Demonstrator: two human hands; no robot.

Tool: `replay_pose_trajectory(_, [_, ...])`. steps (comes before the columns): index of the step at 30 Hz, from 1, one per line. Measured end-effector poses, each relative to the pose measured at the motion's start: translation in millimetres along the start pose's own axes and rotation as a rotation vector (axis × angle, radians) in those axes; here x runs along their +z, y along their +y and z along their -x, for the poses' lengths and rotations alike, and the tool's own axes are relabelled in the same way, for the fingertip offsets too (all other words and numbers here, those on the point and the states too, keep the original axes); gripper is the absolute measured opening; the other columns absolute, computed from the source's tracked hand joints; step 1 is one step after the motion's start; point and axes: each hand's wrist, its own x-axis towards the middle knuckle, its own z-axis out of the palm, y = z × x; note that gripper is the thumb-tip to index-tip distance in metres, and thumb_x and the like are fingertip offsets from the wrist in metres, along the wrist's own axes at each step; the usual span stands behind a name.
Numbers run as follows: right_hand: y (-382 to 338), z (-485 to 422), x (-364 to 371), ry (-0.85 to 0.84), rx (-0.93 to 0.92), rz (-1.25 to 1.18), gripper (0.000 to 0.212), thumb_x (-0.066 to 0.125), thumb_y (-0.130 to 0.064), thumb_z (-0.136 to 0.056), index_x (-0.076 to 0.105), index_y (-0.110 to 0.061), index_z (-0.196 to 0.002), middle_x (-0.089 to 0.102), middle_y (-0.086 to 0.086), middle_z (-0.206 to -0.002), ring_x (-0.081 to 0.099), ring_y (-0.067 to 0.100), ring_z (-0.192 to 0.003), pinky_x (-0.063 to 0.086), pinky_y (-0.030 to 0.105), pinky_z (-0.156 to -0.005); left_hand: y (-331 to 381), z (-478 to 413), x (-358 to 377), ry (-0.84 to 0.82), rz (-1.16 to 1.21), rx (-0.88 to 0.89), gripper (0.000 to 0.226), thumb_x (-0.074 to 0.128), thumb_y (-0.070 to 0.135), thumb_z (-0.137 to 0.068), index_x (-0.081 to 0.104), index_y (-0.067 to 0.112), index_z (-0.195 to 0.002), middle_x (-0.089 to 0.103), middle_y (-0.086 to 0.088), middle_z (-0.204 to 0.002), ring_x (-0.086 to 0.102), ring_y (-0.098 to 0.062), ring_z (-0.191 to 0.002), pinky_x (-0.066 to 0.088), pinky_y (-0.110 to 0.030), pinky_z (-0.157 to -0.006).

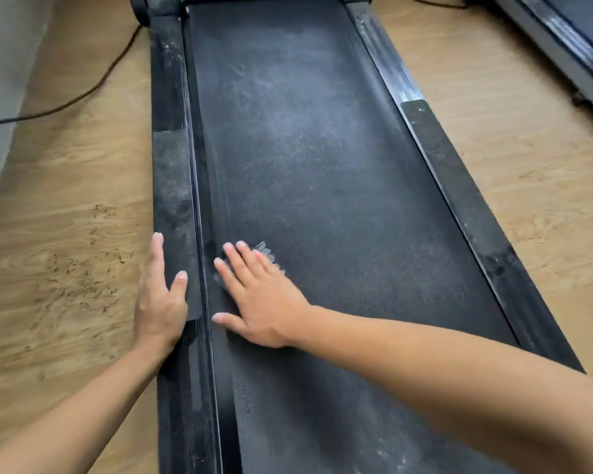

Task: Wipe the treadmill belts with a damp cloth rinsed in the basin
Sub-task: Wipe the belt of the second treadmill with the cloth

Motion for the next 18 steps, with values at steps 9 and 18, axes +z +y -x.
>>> replay_pose_trajectory(9, [78,61,-12,-0.011,-0.016,0.155,0.100,0.026,-0.078,-0.101,0.007,-0.005,-0.167,-0.004,0.017,-0.174,-0.009,0.031,-0.162,0.004,0.047,-0.131,-2,0,1,-0.007,-0.053,0.048,0.071,0.042,0.027,-0.104,0.013,0.027,-0.169,0.016,0.011,-0.174,0.014,-0.008,-0.160,0.010,-0.031,-0.128])
replay_pose_trajectory(18, [233,240,-41,-0.188,0.489,0.261,0.112,-0.002,-0.090,-0.090,-0.009,-0.007,-0.165,-0.026,0.016,-0.170,-0.029,0.026,-0.157,-0.007,0.043,-0.130,-2,-2,1,-0.006,-0.088,0.079,0.076,0.039,0.042,-0.098,0.017,0.023,-0.168,0.016,0.007,-0.175,0.016,-0.014,-0.161,0.012,-0.040,-0.132])
